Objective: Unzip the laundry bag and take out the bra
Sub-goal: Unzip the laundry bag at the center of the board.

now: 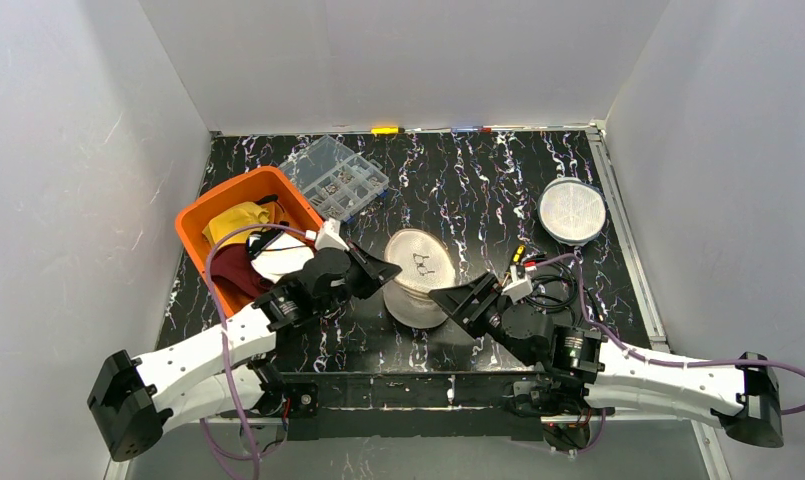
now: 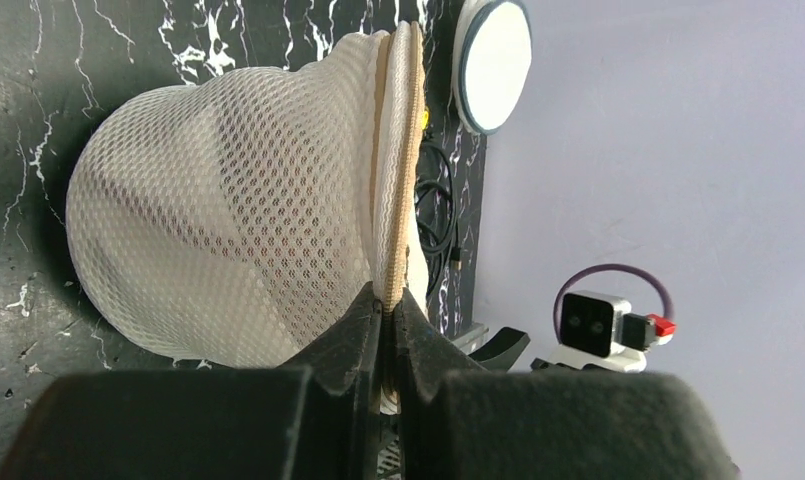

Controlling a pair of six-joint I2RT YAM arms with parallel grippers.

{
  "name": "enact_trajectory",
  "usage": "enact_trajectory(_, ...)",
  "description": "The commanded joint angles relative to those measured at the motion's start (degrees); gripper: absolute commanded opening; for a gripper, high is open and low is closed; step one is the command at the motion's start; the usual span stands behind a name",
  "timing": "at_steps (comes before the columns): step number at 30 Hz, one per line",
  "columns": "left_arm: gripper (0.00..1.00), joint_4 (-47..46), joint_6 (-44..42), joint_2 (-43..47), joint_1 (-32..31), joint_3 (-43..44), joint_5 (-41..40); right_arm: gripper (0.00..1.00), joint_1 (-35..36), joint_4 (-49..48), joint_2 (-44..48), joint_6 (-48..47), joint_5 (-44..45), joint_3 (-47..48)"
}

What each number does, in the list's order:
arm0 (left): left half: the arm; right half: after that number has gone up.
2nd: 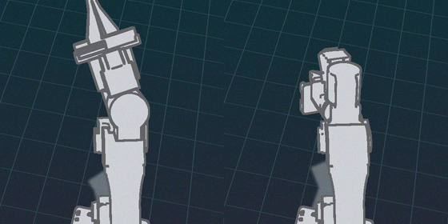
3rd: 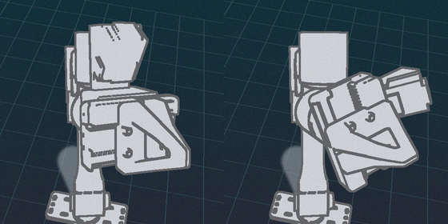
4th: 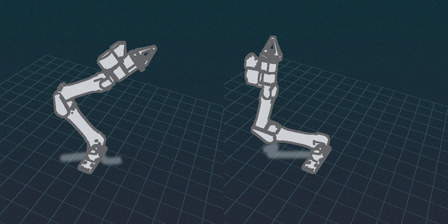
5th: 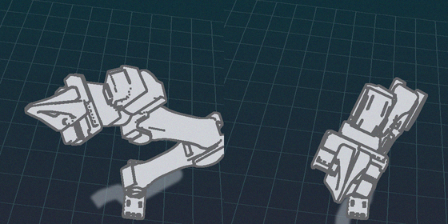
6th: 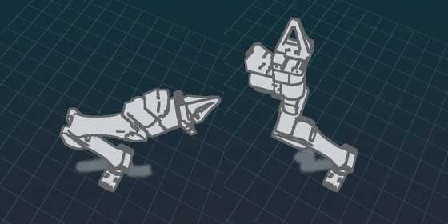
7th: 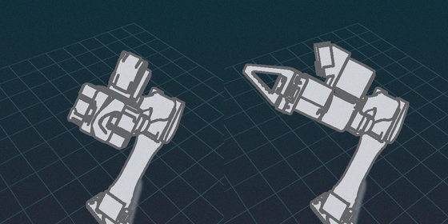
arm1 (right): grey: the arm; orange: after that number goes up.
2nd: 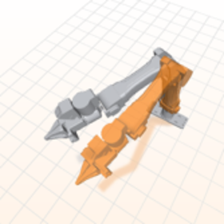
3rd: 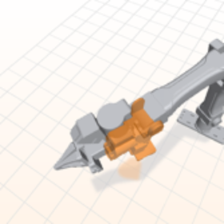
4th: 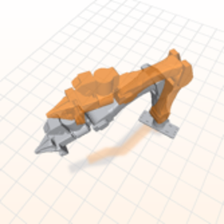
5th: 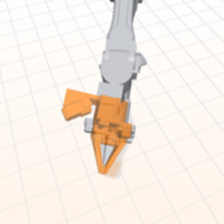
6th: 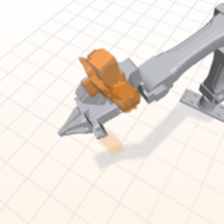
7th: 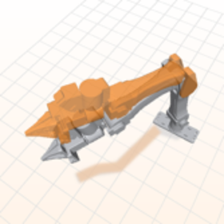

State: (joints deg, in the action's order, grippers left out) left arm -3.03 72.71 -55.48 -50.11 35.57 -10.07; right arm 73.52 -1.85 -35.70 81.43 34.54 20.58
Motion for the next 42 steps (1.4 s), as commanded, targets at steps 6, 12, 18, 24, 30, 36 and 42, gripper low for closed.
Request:
enact_trajectory(6, 0.0, -1.4, 0.5, 3.7, -0.9, -0.5, -5.8, 0.84, -0.1, -0.9, 1.4, 5.6, 5.1, -2.3)
enact_trajectory(12, 0.0, -1.4, 0.2, 5.3, -2.8, -1.3, -6.4, 0.78, -0.2, -2.1, 0.8, 6.7, 8.0, -4.0)
enact_trajectory(18, 0.0, -1.9, 0.2, 4.4, -4.3, -1.6, -6.4, 0.76, -0.2, -5.3, -1.9, 6.2, 9.5, -3.5)
enact_trajectory(24, 0.0, -3.3, -0.4, 4.3, -4.6, -2.2, -5.9, 0.61, -1.2, -6.7, -4.5, 3.7, 8.5, -1.1)
enact_trajectory(30, 0.0, -4.1, -2.9, 3.8, -4.8, -2.0, -4.6, 0.13, -3.2, -10.1, -6.5, -1.4, 5.0, 0.6)
enact_trajectory(36, 0.72, 16.7, -10.3, 10.3, -4.8, 3.5, -9.3, 0.01, -5.0, -4.7, -8.0, -27.6, -1.5, 12.5)
enact_trajectory(42, 0.94, 42.1, -19.5, 17.4, -4.4, 17.3, -20.6, 0.01, -15.5, 1.2, -19.9, -45.9, -27.3, 27.7)
